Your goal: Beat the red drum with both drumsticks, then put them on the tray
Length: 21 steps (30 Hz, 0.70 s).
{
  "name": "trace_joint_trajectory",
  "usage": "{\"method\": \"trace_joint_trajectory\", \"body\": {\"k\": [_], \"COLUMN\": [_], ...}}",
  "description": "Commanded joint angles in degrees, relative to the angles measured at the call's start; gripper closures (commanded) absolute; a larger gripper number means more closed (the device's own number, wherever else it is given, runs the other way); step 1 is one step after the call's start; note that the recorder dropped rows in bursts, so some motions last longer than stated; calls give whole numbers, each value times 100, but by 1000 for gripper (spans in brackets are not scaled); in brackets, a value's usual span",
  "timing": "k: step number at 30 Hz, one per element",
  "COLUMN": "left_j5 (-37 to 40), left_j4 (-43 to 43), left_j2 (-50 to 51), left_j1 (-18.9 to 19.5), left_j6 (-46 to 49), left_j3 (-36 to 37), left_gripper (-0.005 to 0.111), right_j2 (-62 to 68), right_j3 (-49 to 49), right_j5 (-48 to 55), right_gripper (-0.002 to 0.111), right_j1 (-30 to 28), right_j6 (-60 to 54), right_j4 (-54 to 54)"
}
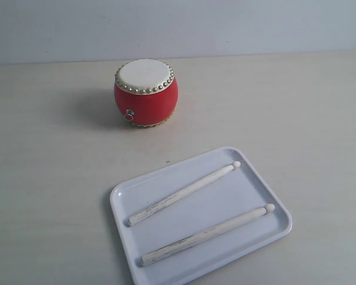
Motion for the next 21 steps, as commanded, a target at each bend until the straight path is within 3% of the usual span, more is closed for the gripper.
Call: {"method": "trace_joint_trajectory", "body": {"k": [1,7,21], "left_j5": [-21,-21,-21], "left_j4": [-4,-4,-4], "left_j2": [-34,-34,-34], "left_j1": [16,16,16], "left_j6": [-33,-33,-33], "left_j3": [19,19,19], "left_gripper": [107,107,107], "right_j2": [-372,-978,-978], "right_j3": [130,345,345], "right_j5": [-92,-104,-140], "right_gripper": [108,108,108], "right_j1": [-20,-20,-20], "right_j6": [3457,3388,3401], "right_j4": [-3719,-3741,-3706]}}
